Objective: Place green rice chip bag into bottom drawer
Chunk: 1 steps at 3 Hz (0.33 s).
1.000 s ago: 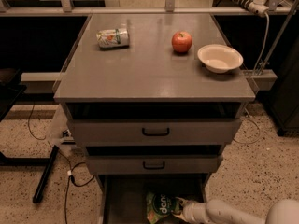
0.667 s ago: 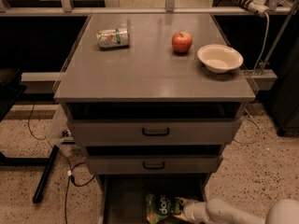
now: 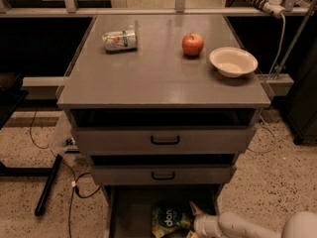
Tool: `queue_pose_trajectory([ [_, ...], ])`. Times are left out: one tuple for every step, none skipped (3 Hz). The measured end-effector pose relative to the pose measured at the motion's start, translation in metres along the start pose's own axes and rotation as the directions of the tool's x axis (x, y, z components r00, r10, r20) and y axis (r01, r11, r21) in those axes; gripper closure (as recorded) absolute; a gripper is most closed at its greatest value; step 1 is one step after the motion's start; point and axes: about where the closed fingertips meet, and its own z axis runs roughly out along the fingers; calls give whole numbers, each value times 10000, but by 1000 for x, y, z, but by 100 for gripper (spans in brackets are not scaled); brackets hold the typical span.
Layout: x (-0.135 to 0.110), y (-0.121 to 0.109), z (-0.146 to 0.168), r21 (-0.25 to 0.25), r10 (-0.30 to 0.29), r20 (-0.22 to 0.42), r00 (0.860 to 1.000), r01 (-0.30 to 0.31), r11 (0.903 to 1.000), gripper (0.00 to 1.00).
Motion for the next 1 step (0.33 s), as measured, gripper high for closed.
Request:
queue_pose_trajectory([
  [0,0,0,0,0,0,10000,0,10000,0],
])
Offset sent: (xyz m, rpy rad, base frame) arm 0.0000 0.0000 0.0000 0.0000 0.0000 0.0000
